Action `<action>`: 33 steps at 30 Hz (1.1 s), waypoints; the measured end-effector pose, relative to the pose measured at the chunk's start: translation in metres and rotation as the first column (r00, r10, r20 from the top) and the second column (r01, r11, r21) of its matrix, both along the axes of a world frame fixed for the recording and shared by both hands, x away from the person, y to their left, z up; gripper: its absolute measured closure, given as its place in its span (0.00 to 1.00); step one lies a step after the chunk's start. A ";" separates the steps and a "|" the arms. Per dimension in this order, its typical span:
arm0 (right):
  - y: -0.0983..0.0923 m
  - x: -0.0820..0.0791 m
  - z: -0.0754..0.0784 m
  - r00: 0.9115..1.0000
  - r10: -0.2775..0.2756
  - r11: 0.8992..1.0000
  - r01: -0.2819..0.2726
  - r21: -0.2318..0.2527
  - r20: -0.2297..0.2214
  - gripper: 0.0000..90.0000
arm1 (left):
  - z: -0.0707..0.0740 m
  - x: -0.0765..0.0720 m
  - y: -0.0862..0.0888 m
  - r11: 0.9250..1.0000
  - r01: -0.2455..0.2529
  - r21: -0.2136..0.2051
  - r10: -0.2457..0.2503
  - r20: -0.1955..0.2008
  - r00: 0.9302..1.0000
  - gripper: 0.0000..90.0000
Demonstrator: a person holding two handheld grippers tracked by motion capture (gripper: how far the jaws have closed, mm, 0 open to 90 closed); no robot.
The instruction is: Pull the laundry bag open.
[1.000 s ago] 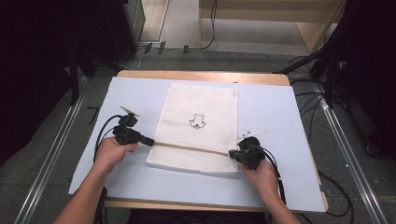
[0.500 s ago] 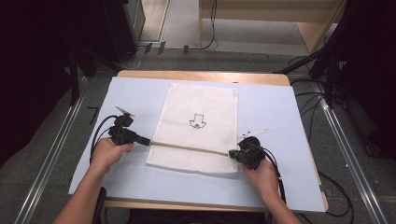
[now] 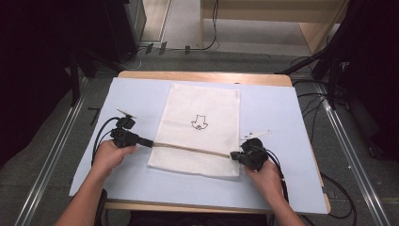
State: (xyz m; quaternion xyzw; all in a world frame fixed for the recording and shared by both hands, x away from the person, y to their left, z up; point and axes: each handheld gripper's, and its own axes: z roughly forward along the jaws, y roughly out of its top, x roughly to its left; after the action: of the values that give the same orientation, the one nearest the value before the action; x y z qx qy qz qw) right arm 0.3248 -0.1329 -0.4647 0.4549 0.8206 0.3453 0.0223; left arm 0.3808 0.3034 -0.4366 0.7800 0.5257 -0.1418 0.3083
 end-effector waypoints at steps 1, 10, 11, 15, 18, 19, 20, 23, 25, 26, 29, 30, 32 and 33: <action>-0.002 0.001 0.000 1.000 0.004 1.000 -0.003 0.023 -0.012 0.90 | 0.000 0.000 -0.001 1.000 0.008 -0.007 -0.008 0.002 1.000 0.90; -0.007 -0.002 0.006 0.999 0.016 0.999 -0.018 0.051 0.039 0.80 | 0.005 -0.003 -0.008 0.998 0.053 -0.023 -0.051 0.078 0.996 0.71; -0.008 -0.002 0.007 0.999 0.018 0.998 -0.020 0.057 0.042 0.79 | 0.006 -0.003 -0.007 0.998 0.049 -0.026 -0.046 0.092 0.995 0.69; -0.011 -0.003 0.011 0.997 0.008 0.997 -0.014 0.079 0.074 0.72 | 0.010 -0.004 -0.005 0.998 0.041 -0.039 -0.035 0.130 0.991 0.62; -0.014 -0.003 0.013 0.995 0.007 0.996 -0.016 0.091 0.101 0.70 | 0.012 -0.005 -0.004 0.998 0.026 -0.049 -0.018 0.157 0.987 0.57; -0.015 -0.003 0.013 0.994 0.003 0.996 -0.013 0.092 0.107 0.69 | 0.013 -0.005 -0.003 0.999 0.027 -0.048 -0.019 0.169 0.985 0.55; -0.016 -0.003 0.014 0.994 0.000 0.995 -0.011 0.096 0.112 0.68 | 0.013 -0.005 -0.002 0.999 0.029 -0.042 -0.021 0.189 0.982 0.54; -0.019 -0.003 0.015 0.991 -0.007 0.995 -0.006 0.096 0.136 0.65 | 0.016 -0.006 0.001 0.999 0.024 -0.048 -0.012 0.233 0.972 0.50; -0.021 -0.003 0.016 0.988 -0.007 0.995 -0.008 0.097 0.156 0.63 | 0.018 -0.006 0.003 0.999 0.024 -0.044 -0.012 0.250 0.968 0.49; -0.022 -0.003 0.017 0.986 -0.009 0.995 -0.008 0.097 0.164 0.63 | 0.019 -0.007 0.003 0.999 0.021 -0.040 -0.010 0.256 0.966 0.49; -0.024 -0.004 0.018 0.983 -0.006 0.995 -0.012 0.096 0.183 0.62 | 0.020 -0.007 0.005 0.999 0.013 -0.033 -0.003 0.271 0.963 0.48; -0.025 -0.004 0.018 0.982 -0.007 0.995 -0.012 0.097 0.188 0.61 | 0.020 -0.007 0.006 0.999 0.010 -0.035 0.000 0.273 0.962 0.47; -0.027 -0.004 0.019 0.980 -0.012 0.995 -0.007 0.095 0.199 0.61 | 0.021 -0.007 0.007 0.999 0.007 -0.037 0.003 0.276 0.961 0.47; -0.028 -0.004 0.019 0.979 -0.014 0.995 -0.006 0.096 0.204 0.61 | 0.021 -0.007 0.008 0.999 0.006 -0.033 0.004 0.280 0.960 0.47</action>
State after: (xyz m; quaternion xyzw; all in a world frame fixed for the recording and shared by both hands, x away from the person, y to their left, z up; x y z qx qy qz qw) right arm 0.3209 -0.1609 -0.4452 0.4192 0.7955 0.4292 0.0851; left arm 0.3739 0.3112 -0.4154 0.7873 0.4740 -0.0391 0.3923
